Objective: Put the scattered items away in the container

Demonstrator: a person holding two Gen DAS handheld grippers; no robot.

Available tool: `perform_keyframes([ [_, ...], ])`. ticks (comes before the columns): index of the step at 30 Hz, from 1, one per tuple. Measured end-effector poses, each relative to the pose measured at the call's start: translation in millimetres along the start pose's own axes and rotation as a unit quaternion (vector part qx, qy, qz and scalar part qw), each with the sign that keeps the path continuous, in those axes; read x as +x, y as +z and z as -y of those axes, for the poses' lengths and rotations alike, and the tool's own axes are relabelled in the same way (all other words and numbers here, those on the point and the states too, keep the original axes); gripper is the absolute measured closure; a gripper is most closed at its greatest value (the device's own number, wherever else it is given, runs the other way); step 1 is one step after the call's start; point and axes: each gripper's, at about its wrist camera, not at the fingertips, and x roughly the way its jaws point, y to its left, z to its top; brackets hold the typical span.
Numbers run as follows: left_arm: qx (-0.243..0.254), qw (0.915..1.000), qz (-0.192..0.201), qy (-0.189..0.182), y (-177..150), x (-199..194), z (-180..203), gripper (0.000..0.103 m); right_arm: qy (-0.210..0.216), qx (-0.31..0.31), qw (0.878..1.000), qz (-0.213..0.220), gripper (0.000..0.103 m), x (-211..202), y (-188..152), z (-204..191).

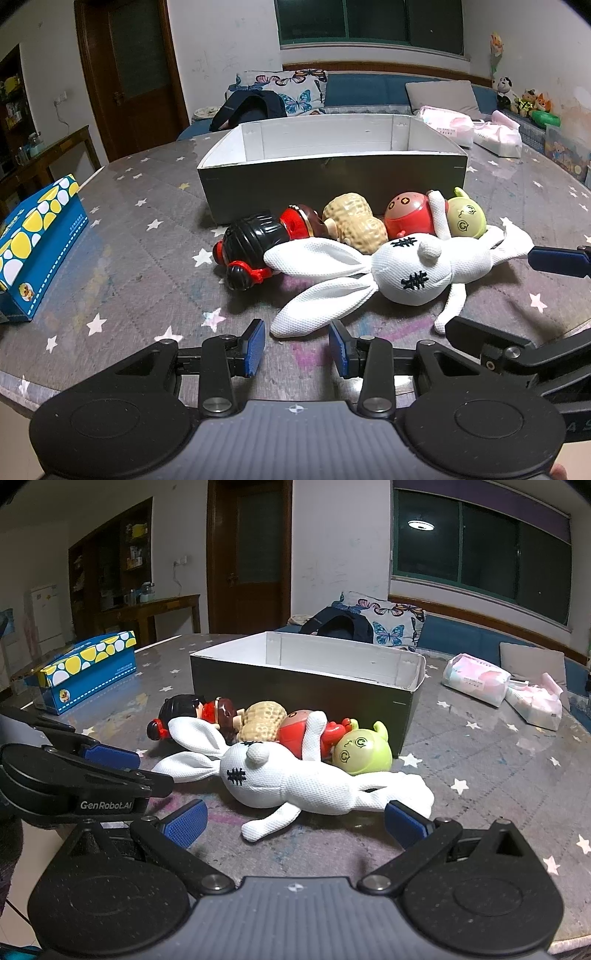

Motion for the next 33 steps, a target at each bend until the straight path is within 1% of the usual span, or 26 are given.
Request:
perform_keyframes([
  [26, 0.004, 1.0000, -0.002, -0.005, 9, 7, -3, 0.062, 0.007, -0.005, 1.000, -0.006, 0.000, 10, 6, -2],
  [30, 0.007, 0.9999, -0.002, -0.010, 11, 8, -5, 0.063, 0.011, -0.008, 1.000, -0.009, 0.002, 13, 8, -3],
  [32, 0.008, 0.9999, 0.001, -0.014, 12, 6, -5, 0.063, 0.012, -0.012, 1.000, -0.010, 0.005, 15, 9, -4],
  [33, 0.010, 0.9998, 0.003, -0.017, 13, 6, -6, 0.063, 0.013, -0.014, 1.000, -0.011, 0.005, 16, 10, -4],
])
